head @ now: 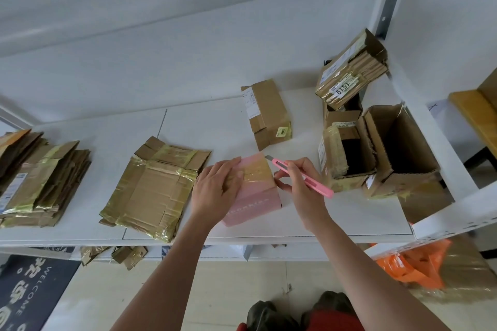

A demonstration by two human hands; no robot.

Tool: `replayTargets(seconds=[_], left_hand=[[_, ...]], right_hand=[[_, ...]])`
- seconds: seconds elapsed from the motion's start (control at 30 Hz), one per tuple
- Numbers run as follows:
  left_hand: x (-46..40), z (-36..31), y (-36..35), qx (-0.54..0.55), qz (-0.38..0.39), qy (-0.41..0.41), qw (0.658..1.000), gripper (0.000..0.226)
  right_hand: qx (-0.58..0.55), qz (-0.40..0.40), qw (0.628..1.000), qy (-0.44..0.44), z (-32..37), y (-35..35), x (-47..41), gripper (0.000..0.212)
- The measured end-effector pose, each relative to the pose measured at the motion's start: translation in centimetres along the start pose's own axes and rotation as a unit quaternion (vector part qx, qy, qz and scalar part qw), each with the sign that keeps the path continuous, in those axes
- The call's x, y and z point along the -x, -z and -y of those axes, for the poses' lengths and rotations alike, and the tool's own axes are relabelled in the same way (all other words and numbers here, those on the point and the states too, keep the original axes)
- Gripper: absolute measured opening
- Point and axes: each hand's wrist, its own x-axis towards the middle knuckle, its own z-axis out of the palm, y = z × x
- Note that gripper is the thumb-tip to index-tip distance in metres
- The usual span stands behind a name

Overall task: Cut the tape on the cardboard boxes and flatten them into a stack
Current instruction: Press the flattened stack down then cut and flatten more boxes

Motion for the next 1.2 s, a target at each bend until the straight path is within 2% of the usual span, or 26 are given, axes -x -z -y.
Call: replayTargets(seconds=[0.37,0.73,1.07,1.2], left_hand=[[-0.1,-0.6,-0.2,-0.002,-0.002,0.034,0.999,0.038],[0.0,-1.1,0.0,0.006,-0.010,0.046,0.999,0.035],[-0.1,-1.2,0.1,0.018,0.014,0.027,0.999,0.040],[-0.4,-0.7,0.3,0.051,0.020,0.056,0.997,0.045]], right_hand=[[0.008,0.043,0.999,-0.015,0.5,1.7,0.1,0.022],[0.005,0.059,0.998,-0.008,-0.1,3.4,2.4,0.022],[0.079,0.107,0.991,0.013,0.2,5.2,3.4,0.019],[0.135,0.139,0.980,0.038,1.3,6.3,3.4,0.026]])
